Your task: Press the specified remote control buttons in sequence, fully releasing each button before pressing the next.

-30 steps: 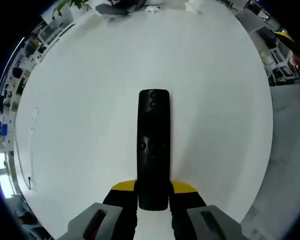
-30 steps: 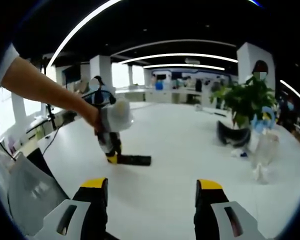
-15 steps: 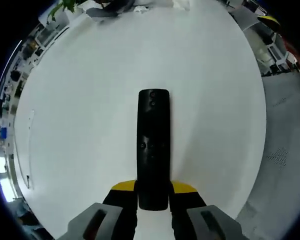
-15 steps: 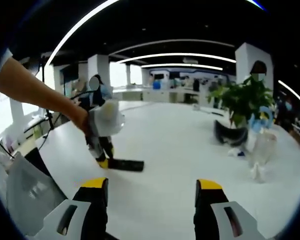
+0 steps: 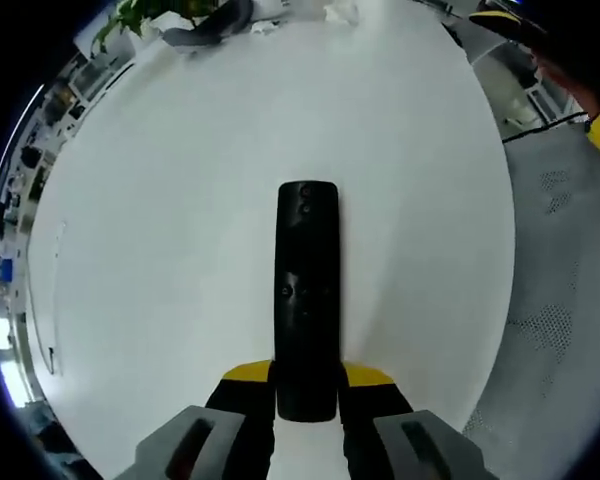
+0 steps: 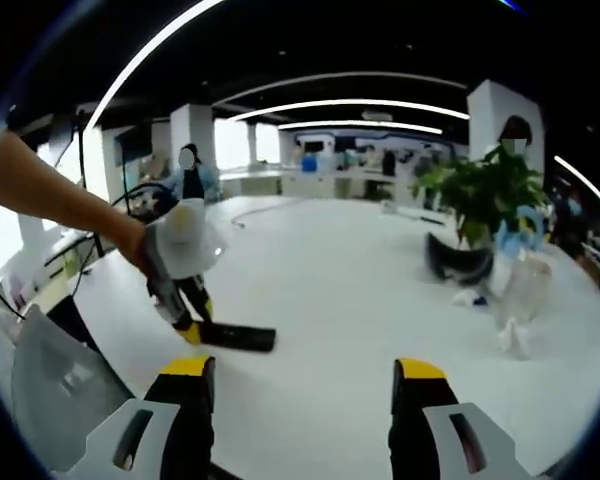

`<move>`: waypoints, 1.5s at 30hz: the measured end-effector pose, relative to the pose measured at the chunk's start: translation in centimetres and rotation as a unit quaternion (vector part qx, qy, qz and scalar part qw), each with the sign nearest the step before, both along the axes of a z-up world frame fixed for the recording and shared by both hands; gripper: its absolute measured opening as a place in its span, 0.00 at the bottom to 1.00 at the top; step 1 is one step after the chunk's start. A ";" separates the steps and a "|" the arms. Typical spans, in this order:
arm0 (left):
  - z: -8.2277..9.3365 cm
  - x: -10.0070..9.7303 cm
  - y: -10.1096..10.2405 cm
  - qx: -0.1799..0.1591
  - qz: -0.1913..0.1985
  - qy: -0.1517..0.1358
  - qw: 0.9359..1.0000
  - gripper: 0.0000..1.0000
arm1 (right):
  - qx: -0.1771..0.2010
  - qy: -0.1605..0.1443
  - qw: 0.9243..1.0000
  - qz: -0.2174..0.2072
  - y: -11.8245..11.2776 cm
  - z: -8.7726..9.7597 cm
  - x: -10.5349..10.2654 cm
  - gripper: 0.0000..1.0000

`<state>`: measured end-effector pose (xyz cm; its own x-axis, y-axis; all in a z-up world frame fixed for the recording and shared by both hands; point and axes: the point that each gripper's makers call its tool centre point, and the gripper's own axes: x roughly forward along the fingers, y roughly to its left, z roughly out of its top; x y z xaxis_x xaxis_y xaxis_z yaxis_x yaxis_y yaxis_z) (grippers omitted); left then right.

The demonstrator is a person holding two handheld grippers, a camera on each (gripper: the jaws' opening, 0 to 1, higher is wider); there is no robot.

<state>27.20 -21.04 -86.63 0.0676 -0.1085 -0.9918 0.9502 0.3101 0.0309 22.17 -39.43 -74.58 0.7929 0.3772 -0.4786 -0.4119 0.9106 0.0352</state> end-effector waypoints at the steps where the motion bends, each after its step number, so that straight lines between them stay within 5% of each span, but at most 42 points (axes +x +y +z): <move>1: 0.0 -0.1 0.0 -0.001 -0.002 0.000 1.000 0.23 | 0.001 0.001 1.000 -0.001 0.0 0.0 0.0 0.71; 21: 0.1 -3.7 0.2 -0.027 -0.032 -0.008 0.999 0.23 | -0.045 0.031 0.998 -0.004 -0.3 -1.6 -0.2 0.70; 30: 0.1 -6.5 0.3 -0.037 -0.040 -0.013 0.998 0.23 | -0.050 0.038 0.998 0.006 -0.1 -1.8 -0.4 0.67; 45: 0.0 -8.2 0.1 -0.037 -0.047 -0.008 0.998 0.23 | -0.048 0.034 0.998 -0.002 -0.5 -1.4 -0.3 0.59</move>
<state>19.04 -20.95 -86.60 0.0704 -0.1890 -0.9794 0.9748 0.2215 0.0273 21.92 -39.90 -76.03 0.7591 0.3239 -0.5646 -0.4074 0.9129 -0.0240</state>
